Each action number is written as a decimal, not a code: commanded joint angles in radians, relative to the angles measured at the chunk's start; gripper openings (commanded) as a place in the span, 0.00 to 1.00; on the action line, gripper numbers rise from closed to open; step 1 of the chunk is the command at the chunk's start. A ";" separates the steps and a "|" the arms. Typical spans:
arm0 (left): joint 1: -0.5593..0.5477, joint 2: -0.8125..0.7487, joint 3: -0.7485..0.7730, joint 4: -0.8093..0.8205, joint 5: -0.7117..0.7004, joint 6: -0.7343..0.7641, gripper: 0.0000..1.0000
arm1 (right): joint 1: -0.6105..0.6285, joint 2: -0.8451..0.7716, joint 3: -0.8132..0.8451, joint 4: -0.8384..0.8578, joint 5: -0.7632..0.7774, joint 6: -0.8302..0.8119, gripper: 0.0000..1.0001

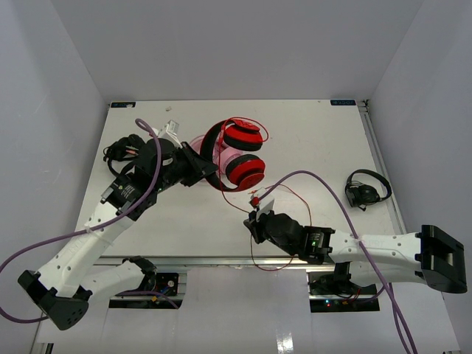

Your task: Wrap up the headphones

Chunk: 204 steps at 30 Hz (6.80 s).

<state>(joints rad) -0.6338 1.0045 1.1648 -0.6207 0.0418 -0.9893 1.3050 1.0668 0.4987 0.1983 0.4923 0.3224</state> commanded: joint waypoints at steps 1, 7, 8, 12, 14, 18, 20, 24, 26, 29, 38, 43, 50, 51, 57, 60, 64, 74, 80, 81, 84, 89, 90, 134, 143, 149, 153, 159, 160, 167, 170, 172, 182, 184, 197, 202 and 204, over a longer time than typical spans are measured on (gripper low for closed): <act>0.006 -0.050 0.075 0.059 0.033 -0.035 0.00 | -0.028 -0.022 -0.033 0.065 0.031 -0.014 0.08; 0.006 -0.080 0.069 0.042 0.028 -0.018 0.00 | -0.072 -0.091 -0.081 0.069 0.042 -0.020 0.08; 0.006 -0.084 0.066 0.040 0.028 -0.015 0.00 | -0.082 -0.102 -0.087 0.068 0.040 -0.021 0.08; 0.006 -0.105 0.045 0.044 0.069 0.009 0.00 | -0.150 -0.149 -0.106 0.067 0.004 -0.028 0.08; 0.006 -0.120 0.026 0.051 0.090 0.022 0.00 | -0.185 -0.165 -0.110 0.069 -0.018 -0.030 0.08; 0.006 -0.144 0.002 0.059 0.114 0.038 0.00 | -0.241 -0.176 -0.118 0.071 -0.047 -0.034 0.08; 0.006 -0.153 -0.002 0.062 0.124 0.049 0.00 | -0.257 -0.174 -0.120 0.078 -0.069 -0.032 0.08; 0.006 -0.154 -0.008 0.063 0.149 0.058 0.00 | -0.273 -0.170 -0.124 0.100 -0.091 -0.033 0.08; 0.006 -0.154 -0.014 0.064 0.162 0.065 0.00 | -0.276 -0.166 -0.121 0.102 -0.094 -0.035 0.08; 0.006 -0.157 -0.020 0.070 0.190 0.089 0.00 | -0.291 -0.162 -0.112 0.102 -0.096 -0.042 0.08; 0.006 -0.170 -0.035 0.114 0.371 0.165 0.00 | -0.434 -0.124 -0.080 0.106 -0.186 -0.048 0.08; 0.006 -0.165 -0.053 0.145 0.481 0.188 0.00 | -0.476 -0.074 -0.068 0.127 -0.227 -0.048 0.08; 0.006 -0.171 -0.081 0.171 0.617 0.247 0.00 | -0.547 -0.010 -0.016 0.131 -0.286 -0.058 0.08; 0.006 -0.173 -0.084 0.173 0.651 0.258 0.00 | -0.572 0.001 0.001 0.131 -0.299 -0.060 0.08; 0.006 -0.185 -0.110 0.172 0.739 0.324 0.00 | -0.667 0.063 0.088 0.111 -0.409 -0.071 0.08; 0.006 -0.185 -0.125 0.150 0.752 0.385 0.00 | -0.702 0.105 0.173 0.061 -0.451 -0.087 0.08; 0.006 -0.165 -0.129 0.049 0.649 0.501 0.00 | -0.717 0.132 0.304 -0.022 -0.464 -0.135 0.08; 0.005 -0.072 -0.128 -0.108 0.296 0.641 0.00 | -0.767 0.179 0.657 -0.382 -0.596 -0.258 0.08; -0.009 0.056 -0.111 -0.131 0.106 0.667 0.00 | -0.765 0.239 0.838 -0.551 -0.679 -0.313 0.08; -0.019 0.086 -0.105 -0.131 0.068 0.666 0.00 | -0.765 0.244 0.866 -0.562 -0.684 -0.317 0.08; -0.043 0.139 -0.088 -0.134 -0.020 0.653 0.00 | -0.767 0.264 0.898 -0.601 -0.724 -0.318 0.08; -0.061 0.219 -0.041 -0.149 -0.175 0.604 0.00 | -0.757 0.268 0.886 -0.604 -0.821 -0.306 0.08; -0.061 0.234 -0.032 -0.151 -0.203 0.596 0.00 | -0.752 0.267 0.879 -0.602 -0.839 -0.302 0.08; -0.051 0.204 0.088 -0.225 -0.702 0.003 0.00 | -0.254 0.238 0.209 0.099 -0.671 0.077 0.08; -0.049 0.067 0.041 -0.176 -0.629 -0.066 0.00 | -0.206 0.188 0.097 0.207 -0.536 0.112 0.08; -0.049 0.020 0.015 -0.149 -0.589 -0.080 0.00 | -0.193 0.185 0.056 0.265 -0.498 0.113 0.08; -0.049 -0.004 0.007 -0.142 -0.562 -0.069 0.00 | -0.193 0.191 0.049 0.270 -0.448 0.112 0.08; -0.049 -0.066 -0.007 -0.102 -0.397 0.057 0.00 | -0.207 0.227 0.049 0.267 -0.380 0.075 0.08; -0.049 -0.079 -0.009 -0.098 -0.369 0.074 0.00 | -0.213 0.235 0.049 0.269 -0.381 0.071 0.08; -0.049 -0.161 -0.008 -0.077 -0.113 0.217 0.00 | -0.269 0.265 0.037 0.305 -0.428 0.049 0.08; -0.048 -0.173 -0.003 -0.093 -0.010 0.273 0.00 | -0.297 0.276 0.022 0.328 -0.448 0.045 0.08; -0.047 -0.167 0.008 -0.120 0.032 0.300 0.00 | -0.323 0.286 0.008 0.356 -0.465 0.046 0.08; -0.049 -0.144 0.017 -0.182 0.182 0.451 0.00 | -0.474 0.318 -0.048 0.398 -0.556 0.049 0.08; -0.047 -0.142 0.010 -0.187 0.231 0.505 0.00 | -0.513 0.315 -0.051 0.398 -0.571 0.052 0.08; -0.050 0.006 -0.082 -0.251 0.090 0.724 0.00 | -0.811 0.258 0.262 0.101 -0.735 0.002 0.08; -0.065 0.085 -0.054 -0.257 -0.002 0.736 0.00 | -0.834 0.247 0.445 -0.055 -0.759 -0.055 0.08; -0.078 0.121 -0.046 -0.257 -0.033 0.739 0.00 | -0.834 0.249 0.500 -0.118 -0.763 -0.082 0.08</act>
<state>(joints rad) -0.6828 1.1051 1.0720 -0.8277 0.0307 -0.2879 0.4992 1.3385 0.8670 0.2133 -0.3013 0.3139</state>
